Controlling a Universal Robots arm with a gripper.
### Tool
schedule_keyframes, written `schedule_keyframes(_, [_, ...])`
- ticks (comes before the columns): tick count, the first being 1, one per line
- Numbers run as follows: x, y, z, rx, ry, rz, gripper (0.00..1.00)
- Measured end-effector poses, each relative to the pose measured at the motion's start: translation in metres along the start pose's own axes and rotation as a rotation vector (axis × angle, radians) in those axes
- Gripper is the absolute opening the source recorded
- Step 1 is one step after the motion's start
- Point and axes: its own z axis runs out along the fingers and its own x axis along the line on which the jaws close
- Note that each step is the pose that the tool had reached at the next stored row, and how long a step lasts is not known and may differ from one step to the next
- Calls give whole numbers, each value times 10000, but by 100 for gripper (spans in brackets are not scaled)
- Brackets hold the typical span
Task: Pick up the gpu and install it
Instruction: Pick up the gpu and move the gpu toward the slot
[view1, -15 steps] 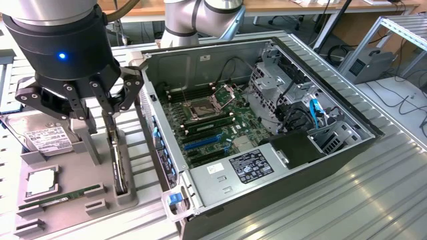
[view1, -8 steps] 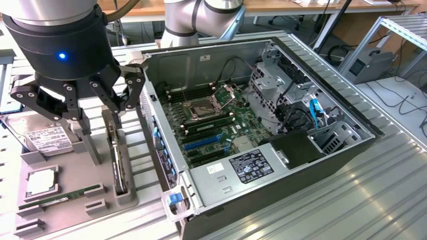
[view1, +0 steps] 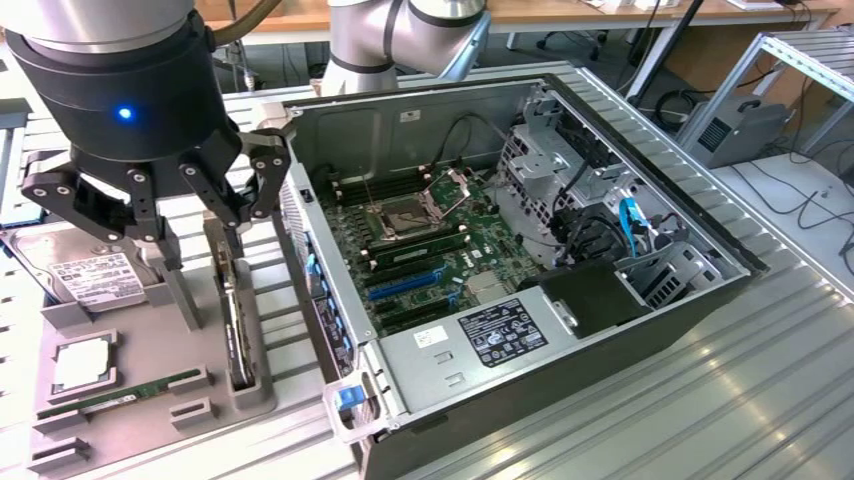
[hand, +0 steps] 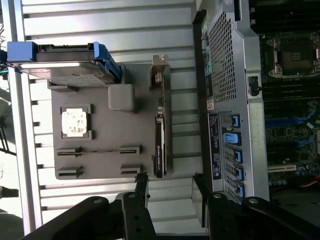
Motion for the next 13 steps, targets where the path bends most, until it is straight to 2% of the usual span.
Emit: schedule_keyframes(13, [0,-1,29,0,0,0,48])
